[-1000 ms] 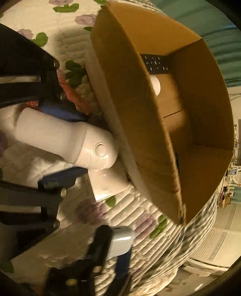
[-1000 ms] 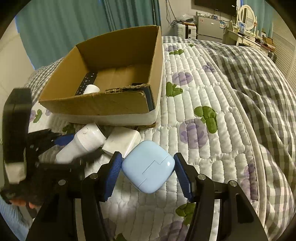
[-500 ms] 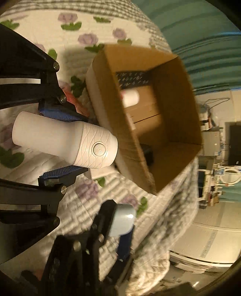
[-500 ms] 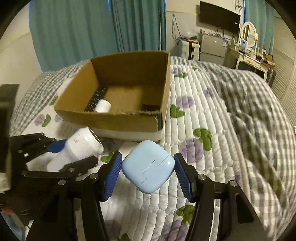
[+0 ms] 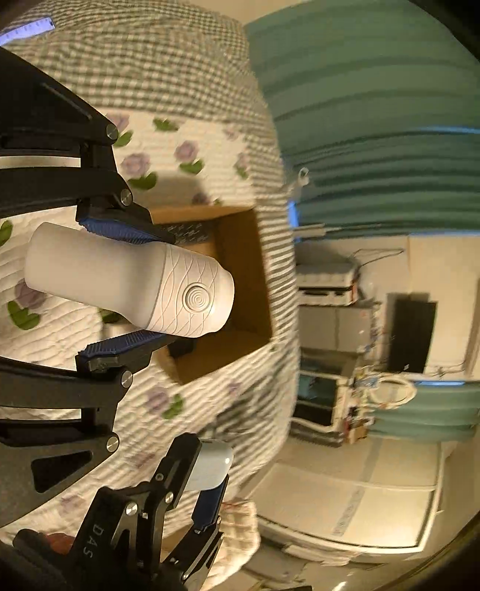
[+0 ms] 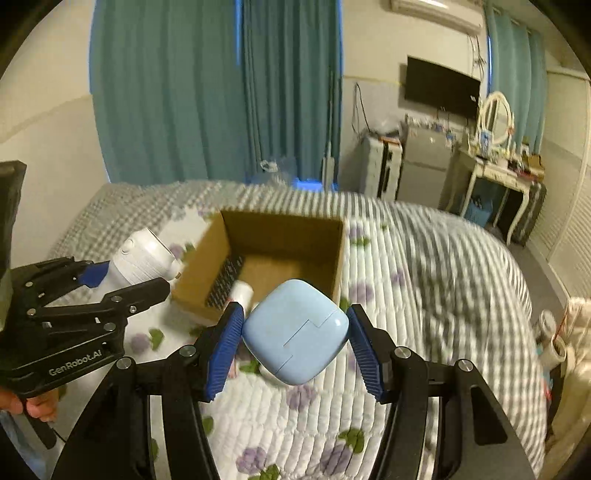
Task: Organize rigid objects
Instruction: 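Lower the white bottle and blue case into the box and release both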
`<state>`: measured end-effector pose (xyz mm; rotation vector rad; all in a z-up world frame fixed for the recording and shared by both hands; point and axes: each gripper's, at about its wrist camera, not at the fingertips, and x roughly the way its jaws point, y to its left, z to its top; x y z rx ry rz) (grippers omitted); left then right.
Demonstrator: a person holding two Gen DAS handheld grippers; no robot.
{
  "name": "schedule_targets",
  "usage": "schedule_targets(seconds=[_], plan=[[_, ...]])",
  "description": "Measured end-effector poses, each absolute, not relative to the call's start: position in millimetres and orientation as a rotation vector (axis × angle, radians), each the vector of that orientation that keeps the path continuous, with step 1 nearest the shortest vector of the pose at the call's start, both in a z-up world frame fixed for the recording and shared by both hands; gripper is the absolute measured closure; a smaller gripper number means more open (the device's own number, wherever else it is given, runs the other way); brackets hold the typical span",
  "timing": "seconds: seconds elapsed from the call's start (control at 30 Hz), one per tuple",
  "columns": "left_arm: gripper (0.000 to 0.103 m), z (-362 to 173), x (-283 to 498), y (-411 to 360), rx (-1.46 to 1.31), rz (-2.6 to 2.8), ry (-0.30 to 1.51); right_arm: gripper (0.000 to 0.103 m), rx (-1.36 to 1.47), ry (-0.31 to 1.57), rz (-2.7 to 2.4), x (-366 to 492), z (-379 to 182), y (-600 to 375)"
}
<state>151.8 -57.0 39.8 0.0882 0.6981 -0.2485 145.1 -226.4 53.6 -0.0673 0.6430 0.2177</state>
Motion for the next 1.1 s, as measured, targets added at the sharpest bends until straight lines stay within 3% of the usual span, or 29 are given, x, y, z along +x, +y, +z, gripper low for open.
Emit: schedule_targets(seconds=[0.23, 0.43, 0.73, 1.1], plan=[[0.057, 75, 187, -49, 0.073, -0.177, 0.63, 0.045, -0.094, 0.558, 0.23, 181, 100, -218], [0.057, 61, 239, -57, 0.094, -0.165, 0.644, 0.045, -0.092, 0.557, 0.237, 234, 100, -216], [0.057, -18, 317, -74, 0.089, -0.179, 0.773, 0.045, -0.055, 0.654, 0.239, 319, 35, -228], [0.055, -83, 349, -88, 0.107, -0.13, 0.892, 0.045, 0.0, 0.715, 0.235, 356, -31, -251]])
